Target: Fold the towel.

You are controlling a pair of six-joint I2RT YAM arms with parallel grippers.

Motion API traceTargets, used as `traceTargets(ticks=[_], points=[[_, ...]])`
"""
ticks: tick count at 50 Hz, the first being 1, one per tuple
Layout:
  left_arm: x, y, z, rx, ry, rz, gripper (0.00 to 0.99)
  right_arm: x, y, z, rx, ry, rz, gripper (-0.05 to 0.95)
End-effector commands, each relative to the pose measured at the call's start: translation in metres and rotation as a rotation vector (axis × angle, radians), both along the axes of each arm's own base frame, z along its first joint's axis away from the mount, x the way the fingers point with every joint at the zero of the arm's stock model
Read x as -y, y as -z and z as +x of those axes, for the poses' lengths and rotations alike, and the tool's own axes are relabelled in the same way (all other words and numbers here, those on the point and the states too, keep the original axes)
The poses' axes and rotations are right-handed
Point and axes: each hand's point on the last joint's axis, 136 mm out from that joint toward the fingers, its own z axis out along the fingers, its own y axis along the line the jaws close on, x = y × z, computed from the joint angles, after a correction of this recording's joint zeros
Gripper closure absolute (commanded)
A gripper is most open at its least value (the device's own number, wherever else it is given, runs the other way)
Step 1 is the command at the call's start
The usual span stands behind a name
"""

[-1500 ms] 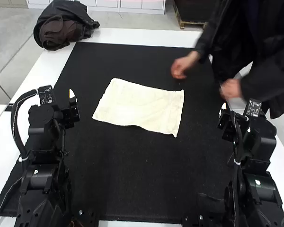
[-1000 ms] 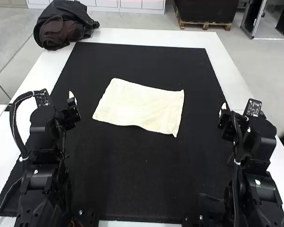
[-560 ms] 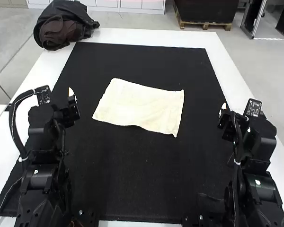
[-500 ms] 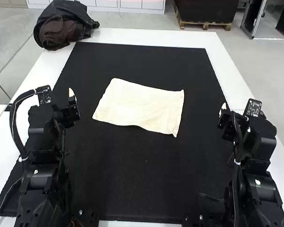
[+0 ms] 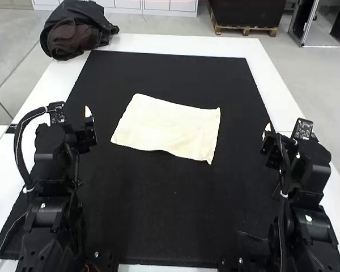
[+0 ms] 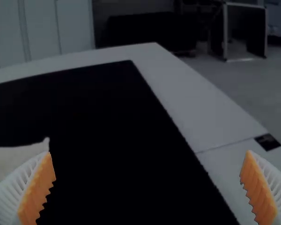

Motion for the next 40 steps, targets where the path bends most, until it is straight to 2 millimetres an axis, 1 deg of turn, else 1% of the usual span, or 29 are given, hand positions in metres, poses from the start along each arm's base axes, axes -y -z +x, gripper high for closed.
traceTargets(ticks=[1, 40], points=[[-0.0001, 0.0002, -0.0002, 0.003, -0.004, 0.007, 0.031, 0.0040, -0.0011, -0.0007, 0.010, 0.019, -0.009, -0.01], [-0.0004, 0.0006, -0.0004, 0.005, -0.005, -0.006, 0.031, 0.0044, -0.0011, -0.0008, 0.010, 0.020, -0.009, -0.01]])
